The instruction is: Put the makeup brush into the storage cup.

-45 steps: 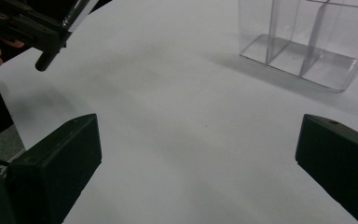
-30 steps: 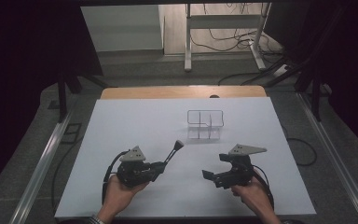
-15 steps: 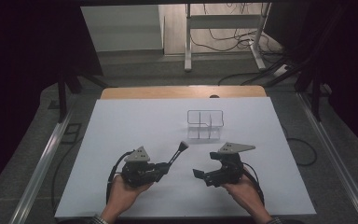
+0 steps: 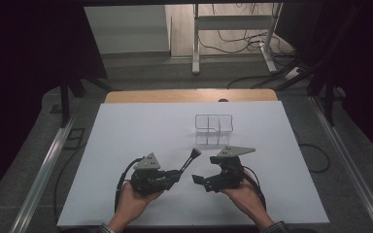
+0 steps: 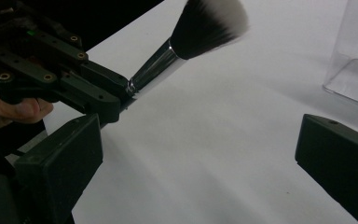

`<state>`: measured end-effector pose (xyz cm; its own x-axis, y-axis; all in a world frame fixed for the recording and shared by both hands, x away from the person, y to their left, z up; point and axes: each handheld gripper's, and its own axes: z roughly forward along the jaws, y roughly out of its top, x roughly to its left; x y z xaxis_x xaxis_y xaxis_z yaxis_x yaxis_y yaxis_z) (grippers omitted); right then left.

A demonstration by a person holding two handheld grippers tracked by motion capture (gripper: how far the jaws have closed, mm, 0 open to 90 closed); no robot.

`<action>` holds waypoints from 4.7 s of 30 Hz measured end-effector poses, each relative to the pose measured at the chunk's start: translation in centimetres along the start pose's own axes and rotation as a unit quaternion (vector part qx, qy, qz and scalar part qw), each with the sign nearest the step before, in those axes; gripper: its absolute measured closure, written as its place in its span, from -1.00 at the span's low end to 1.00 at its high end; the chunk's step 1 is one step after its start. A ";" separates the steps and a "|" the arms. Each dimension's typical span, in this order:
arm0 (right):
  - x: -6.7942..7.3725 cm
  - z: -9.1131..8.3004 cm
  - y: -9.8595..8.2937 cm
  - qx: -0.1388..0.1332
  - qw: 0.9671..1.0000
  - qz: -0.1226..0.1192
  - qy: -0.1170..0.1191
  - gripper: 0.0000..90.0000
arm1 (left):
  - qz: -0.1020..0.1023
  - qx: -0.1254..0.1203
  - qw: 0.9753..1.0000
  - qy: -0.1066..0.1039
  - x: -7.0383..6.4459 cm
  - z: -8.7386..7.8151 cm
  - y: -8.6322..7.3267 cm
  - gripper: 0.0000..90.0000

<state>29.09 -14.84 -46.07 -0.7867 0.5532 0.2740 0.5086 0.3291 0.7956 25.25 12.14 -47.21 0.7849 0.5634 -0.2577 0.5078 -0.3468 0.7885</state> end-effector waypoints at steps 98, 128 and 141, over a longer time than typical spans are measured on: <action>0.9 -0.8 1.3 -0.009 1.000 -0.028 0.005 0.70 | -0.006 0.066 0.997 0.044 1.6 -0.5 -1.2 -0.82; -0.2 -2.5 1.2 -0.003 0.998 -0.059 -0.035 0.70 | 0.005 0.064 0.995 0.076 2.6 -1.5 -2.1 -0.91; -0.9 -3.4 1.2 -0.010 0.997 -0.058 -0.050 0.70 | 0.000 0.064 0.994 0.085 3.3 -2.4 -2.4 -0.91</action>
<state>29.22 -17.61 -43.53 -0.8006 0.5862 0.1240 0.4079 0.3816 0.8295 25.76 16.62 -48.60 0.7197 0.6776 -0.1512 0.5571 -0.4338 0.7081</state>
